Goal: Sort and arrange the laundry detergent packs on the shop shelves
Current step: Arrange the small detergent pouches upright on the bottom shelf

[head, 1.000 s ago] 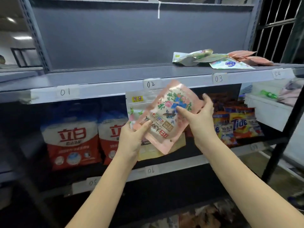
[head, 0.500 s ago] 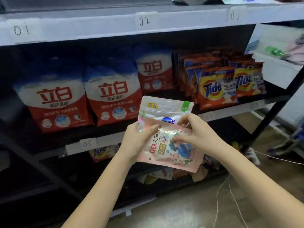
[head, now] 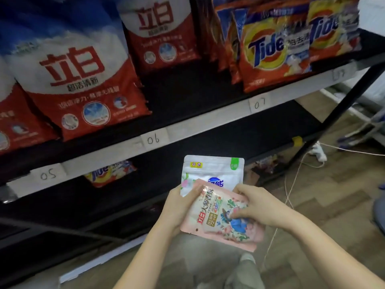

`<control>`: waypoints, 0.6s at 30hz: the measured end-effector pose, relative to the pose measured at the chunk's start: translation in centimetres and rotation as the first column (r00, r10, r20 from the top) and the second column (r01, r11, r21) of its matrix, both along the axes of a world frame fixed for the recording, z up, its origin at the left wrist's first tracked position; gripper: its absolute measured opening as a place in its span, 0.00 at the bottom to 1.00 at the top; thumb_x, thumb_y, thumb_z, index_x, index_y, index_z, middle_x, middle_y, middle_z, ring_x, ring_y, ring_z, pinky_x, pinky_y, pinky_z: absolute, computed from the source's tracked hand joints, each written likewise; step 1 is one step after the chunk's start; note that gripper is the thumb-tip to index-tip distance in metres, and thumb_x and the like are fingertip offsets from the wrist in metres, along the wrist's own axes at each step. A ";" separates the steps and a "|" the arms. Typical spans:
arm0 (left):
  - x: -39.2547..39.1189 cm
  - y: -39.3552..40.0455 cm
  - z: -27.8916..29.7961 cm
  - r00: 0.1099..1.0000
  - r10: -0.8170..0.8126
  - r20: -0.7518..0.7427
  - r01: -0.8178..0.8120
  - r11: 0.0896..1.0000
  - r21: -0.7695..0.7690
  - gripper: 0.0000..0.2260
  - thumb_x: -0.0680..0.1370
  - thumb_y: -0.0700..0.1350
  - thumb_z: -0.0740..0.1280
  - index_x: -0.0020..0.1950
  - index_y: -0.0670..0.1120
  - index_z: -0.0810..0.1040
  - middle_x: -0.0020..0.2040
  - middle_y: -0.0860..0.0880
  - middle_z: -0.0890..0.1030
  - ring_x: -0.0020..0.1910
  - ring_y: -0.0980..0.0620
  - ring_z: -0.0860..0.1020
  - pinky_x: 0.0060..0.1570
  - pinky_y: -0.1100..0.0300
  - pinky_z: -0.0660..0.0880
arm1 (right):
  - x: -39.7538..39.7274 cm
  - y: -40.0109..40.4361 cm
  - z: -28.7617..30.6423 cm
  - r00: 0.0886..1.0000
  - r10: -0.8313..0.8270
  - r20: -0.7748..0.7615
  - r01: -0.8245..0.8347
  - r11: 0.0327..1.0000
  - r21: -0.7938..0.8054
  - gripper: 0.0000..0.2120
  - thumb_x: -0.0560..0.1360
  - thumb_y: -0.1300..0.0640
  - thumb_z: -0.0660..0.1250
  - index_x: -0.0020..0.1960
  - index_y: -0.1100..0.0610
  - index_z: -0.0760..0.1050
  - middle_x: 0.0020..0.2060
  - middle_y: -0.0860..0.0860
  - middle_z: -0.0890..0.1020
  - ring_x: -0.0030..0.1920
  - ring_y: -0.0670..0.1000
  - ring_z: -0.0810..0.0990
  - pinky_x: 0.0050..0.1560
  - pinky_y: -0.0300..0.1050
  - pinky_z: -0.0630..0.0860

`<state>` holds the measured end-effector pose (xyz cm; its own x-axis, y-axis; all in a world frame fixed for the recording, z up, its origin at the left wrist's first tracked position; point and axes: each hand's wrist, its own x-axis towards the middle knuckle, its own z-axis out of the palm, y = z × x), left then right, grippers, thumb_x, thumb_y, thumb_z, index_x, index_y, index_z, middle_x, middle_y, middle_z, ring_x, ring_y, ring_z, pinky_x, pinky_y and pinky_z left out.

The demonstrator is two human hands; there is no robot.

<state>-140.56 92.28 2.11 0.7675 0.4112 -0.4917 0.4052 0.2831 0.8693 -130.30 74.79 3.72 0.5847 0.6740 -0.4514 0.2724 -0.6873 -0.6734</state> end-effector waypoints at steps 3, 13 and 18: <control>1.3 1.2 -3.9 0.999 0.038 -0.032 -0.038 0.999 0.014 0.08 0.78 0.46 0.66 0.51 0.44 0.81 0.47 0.43 0.85 0.47 0.43 0.83 0.50 0.46 0.79 | 1.9 -0.4 -4.4 0.999 -0.043 -0.020 0.043 0.999 0.024 0.10 0.68 0.54 0.74 0.43 0.54 0.74 0.42 0.47 0.80 0.43 0.45 0.80 0.38 0.37 0.73; 9.1 7.6 -17.8 0.930 0.360 0.079 -0.363 0.931 0.029 0.07 0.76 0.45 0.68 0.52 0.45 0.78 0.43 0.44 0.85 0.40 0.46 0.84 0.39 0.55 0.80 | 14.1 3.0 -18.4 0.842 -0.436 -0.318 0.533 0.764 0.364 0.06 0.73 0.63 0.70 0.49 0.61 0.78 0.40 0.54 0.86 0.39 0.51 0.85 0.36 0.41 0.79; 13.7 12.2 -22.6 0.898 0.341 0.279 -0.389 0.911 0.139 0.06 0.78 0.46 0.65 0.52 0.49 0.80 0.43 0.48 0.86 0.42 0.49 0.84 0.42 0.54 0.80 | 21.7 9.2 -24.6 0.833 -0.448 -0.324 0.553 0.658 0.511 0.05 0.74 0.57 0.69 0.50 0.55 0.78 0.49 0.54 0.83 0.47 0.53 0.82 0.51 0.53 0.78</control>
